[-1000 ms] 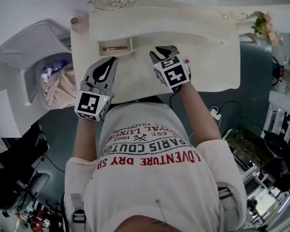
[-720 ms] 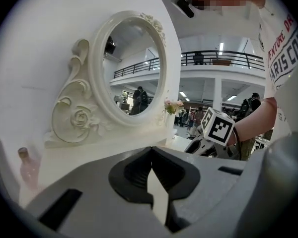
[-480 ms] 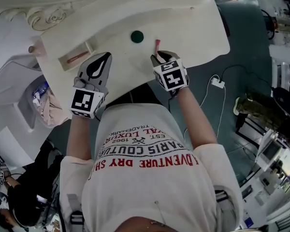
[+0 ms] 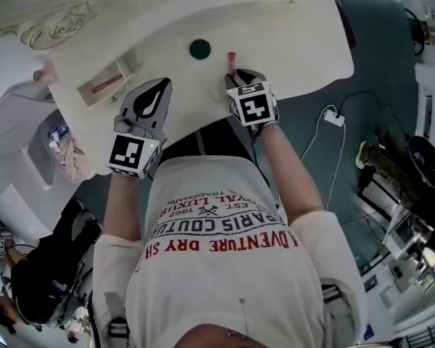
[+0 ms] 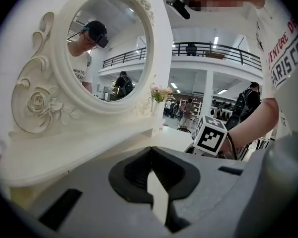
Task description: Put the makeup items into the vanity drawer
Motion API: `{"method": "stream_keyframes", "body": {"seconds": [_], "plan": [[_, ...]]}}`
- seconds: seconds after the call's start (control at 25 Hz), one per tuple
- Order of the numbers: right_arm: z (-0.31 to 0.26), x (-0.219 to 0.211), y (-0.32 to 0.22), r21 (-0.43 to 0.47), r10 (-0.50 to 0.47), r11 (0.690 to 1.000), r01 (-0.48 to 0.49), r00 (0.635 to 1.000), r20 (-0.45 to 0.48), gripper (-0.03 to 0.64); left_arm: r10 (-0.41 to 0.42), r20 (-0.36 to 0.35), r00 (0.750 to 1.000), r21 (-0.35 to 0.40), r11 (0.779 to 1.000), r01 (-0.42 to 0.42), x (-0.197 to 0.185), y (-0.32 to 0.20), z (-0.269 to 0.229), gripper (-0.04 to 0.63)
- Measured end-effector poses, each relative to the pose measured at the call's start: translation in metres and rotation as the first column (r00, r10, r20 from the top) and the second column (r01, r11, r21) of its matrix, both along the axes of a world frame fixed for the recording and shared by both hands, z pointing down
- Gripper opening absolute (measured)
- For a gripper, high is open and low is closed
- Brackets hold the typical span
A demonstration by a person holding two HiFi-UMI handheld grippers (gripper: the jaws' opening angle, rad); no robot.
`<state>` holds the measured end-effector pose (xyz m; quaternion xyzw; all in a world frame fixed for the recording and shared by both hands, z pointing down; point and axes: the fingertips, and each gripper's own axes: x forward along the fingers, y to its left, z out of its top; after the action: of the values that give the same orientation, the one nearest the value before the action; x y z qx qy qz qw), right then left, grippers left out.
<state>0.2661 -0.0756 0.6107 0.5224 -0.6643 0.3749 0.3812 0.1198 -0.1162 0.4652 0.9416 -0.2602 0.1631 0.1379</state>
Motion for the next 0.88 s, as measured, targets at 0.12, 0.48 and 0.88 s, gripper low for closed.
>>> {"method": "stream_keyframes", "body": {"seconds": [0.12,0.48,0.88], "plan": [[0.001,0.003,-0.002,-0.004,-0.018,1.000,0.018,0.999,-0.033,0.057,-0.017,0.005,1.000,-0.005,1.000,0.017,0.001,0.000,0.003,0.008],[-0.019,0.002,-0.012,0.000,-0.104,0.995,0.104,0.993,-0.053,0.044,-0.059,-0.021,0.998,0.027,0.998,0.060,-0.002,-0.006,-0.016,0.008],[-0.092,-0.068,-0.062,0.145,-0.321,0.935,0.323,0.946,-0.042,0.044,-0.184,-0.068,0.980,0.106,0.976,0.191,-0.052,-0.020,-0.056,0.008]]}}
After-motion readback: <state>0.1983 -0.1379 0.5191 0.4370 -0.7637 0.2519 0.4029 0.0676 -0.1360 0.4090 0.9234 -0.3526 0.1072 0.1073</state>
